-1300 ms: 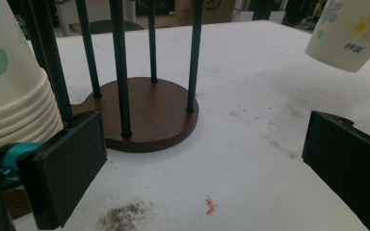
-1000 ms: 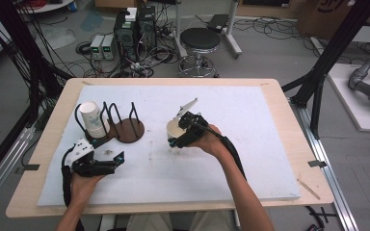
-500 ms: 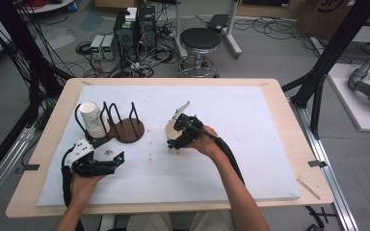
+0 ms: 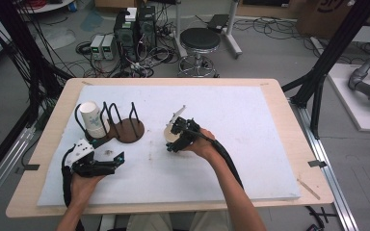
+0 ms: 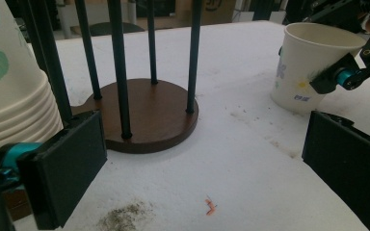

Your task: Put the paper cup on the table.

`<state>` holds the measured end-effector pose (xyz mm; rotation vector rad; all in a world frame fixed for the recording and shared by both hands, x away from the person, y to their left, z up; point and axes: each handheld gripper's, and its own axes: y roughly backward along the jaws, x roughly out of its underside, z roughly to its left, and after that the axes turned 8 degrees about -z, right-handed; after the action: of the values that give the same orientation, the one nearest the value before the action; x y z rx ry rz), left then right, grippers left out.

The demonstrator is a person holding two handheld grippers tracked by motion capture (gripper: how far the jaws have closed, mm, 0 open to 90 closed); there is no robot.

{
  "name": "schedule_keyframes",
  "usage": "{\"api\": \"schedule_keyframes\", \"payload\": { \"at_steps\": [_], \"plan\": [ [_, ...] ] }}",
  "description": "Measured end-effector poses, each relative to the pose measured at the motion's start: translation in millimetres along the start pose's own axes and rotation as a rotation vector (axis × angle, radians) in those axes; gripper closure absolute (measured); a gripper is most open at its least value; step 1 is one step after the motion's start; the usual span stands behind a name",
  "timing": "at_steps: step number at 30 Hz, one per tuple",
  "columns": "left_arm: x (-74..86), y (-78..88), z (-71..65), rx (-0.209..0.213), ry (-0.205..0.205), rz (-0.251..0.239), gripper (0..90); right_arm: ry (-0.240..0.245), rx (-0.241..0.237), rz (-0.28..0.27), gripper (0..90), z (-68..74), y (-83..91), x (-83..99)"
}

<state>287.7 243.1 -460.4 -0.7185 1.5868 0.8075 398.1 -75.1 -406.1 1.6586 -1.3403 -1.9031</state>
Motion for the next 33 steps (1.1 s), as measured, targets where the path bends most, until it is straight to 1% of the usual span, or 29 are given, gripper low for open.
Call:
{"api": "schedule_keyframes", "payload": {
  "at_steps": [2,5,8,10,13,15,16,17,18,19,21,28,33],
  "plan": [
    [0.0,0.1,0.1,0.000,0.001,-0.001,1.8,-0.034,-0.011,-0.027,29.7,-2.9,0.2,5.4],
    [0.0,0.0,0.0,0.000,0.000,0.000,1.8,-0.063,-0.017,-0.048,29.6,-4.7,2.1,10.3],
    [0.0,0.1,0.1,-0.001,0.000,0.000,1.8,-0.048,-0.013,-0.048,28.7,-3.8,1.3,9.8],
    [0.1,0.1,0.2,0.000,0.001,-0.001,1.8,-0.054,-0.010,-0.048,28.1,-2.7,0.3,9.4],
    [0.0,0.1,0.0,0.001,0.000,0.000,1.8,-0.050,-0.012,-0.047,26.5,-3.1,0.0,9.6],
    [0.1,0.2,0.3,0.004,0.001,-0.002,1.8,-0.041,-0.011,-0.041,24.2,-3.4,-0.6,10.1],
    [0.0,0.2,0.4,0.003,0.002,-0.001,1.8,-0.033,-0.020,-0.037,20.7,-3.8,-1.8,10.9],
    [0.0,0.2,0.5,0.003,0.002,-0.001,1.8,-0.035,-0.032,-0.032,18.5,-3.7,-3.1,11.9],
    [0.0,0.3,0.6,0.004,0.003,-0.001,1.8,-0.030,-0.038,-0.031,18.4,-3.8,-4.1,13.1],
    [0.1,0.2,0.6,0.005,0.002,-0.001,1.8,-0.026,-0.035,-0.033,18.4,-3.5,-4.5,14.2],
    [0.0,0.1,0.6,0.004,0.002,0.000,1.8,-0.034,-0.035,-0.042,18.4,-4.0,-4.2,15.6],
    [0.1,0.0,0.5,0.004,0.002,0.000,1.8,-0.039,-0.033,-0.067,18.4,-5.4,2.2,16.4],
    [0.1,0.0,0.3,0.010,0.002,-0.001,1.8,-0.042,-0.027,-0.080,18.4,-5.8,6.6,22.4]
  ]
}}
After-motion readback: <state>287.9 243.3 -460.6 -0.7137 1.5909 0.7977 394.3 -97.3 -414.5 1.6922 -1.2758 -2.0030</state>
